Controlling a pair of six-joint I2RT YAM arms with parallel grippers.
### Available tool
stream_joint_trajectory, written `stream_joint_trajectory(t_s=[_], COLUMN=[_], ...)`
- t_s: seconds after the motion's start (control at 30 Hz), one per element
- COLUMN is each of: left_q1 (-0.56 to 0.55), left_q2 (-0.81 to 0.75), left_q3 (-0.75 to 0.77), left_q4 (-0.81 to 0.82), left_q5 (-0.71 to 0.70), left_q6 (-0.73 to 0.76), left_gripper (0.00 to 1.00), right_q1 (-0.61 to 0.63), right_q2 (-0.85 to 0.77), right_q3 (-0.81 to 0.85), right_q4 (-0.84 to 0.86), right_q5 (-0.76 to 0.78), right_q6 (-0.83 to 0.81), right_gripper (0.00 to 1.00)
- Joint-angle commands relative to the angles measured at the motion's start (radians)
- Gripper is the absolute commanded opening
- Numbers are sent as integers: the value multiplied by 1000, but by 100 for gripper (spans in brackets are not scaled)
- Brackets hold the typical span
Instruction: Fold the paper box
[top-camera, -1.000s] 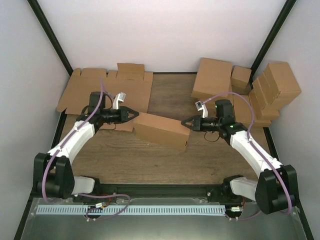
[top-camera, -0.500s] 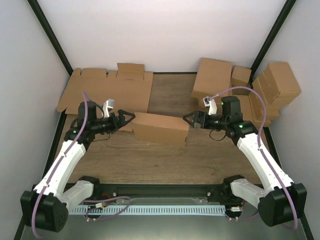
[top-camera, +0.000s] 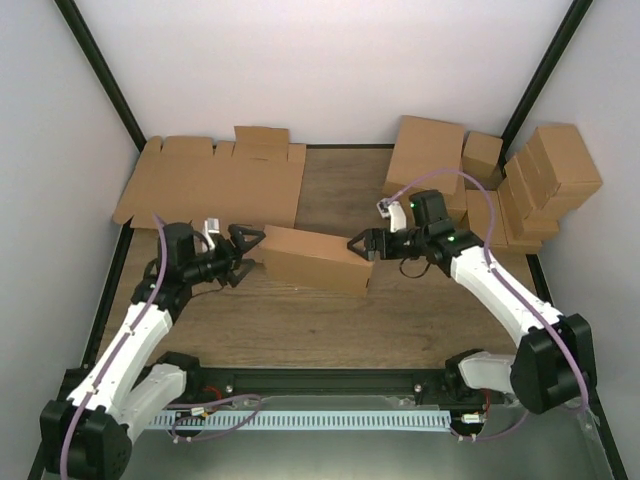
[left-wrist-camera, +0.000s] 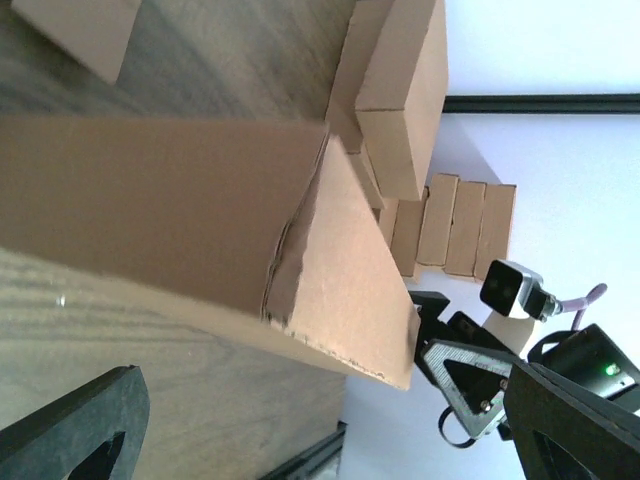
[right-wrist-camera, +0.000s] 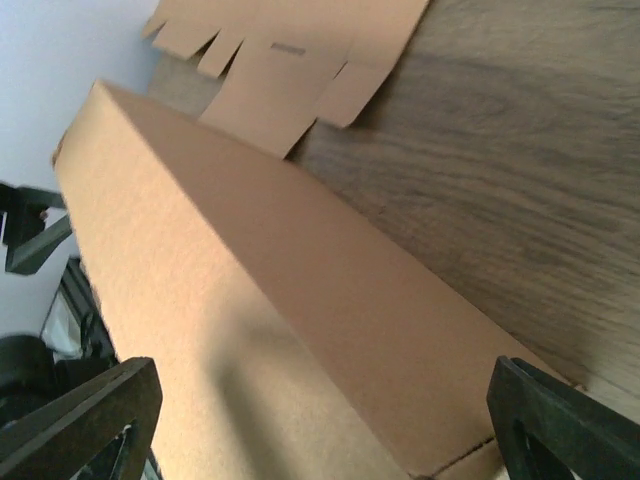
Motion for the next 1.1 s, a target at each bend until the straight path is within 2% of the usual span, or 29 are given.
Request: stream_joint_trajectory(t_s=[0.0,0.13,0.27,0.37,0.67,0.9,1.07], left_q1=[-48,-138,-266,-323,-341,-345,-345], left_q2=[-79,-107,-107,-105,-79,-96,-59], left_q3=[-43,-45,-22,-41,-16,-131,-77], left_q4=[53,-52,-158,-171,-183,52,15], left_q5=[-49,-134,-223,-248,-315,-279,-301], left_q6=[-224,-363,-441,-488,-517,-608,-572], left_gripper=[100,100,100,100,100,100,100], right_q1=[84,156,216,287,355,355,355], right_q2=[-60,-151,-226,-244,-217,-224,-220], right_q3=[-15,-111,-196,-191,-157,-160,-156], right_q4=[-34,-60,-57,-63,-106,-122,-127], right_q5=[44,107,133,186,190,147,119], right_q6=[-47,-8,39,60,53,35,26], right_gripper=[91,90,89,89,82,78,77])
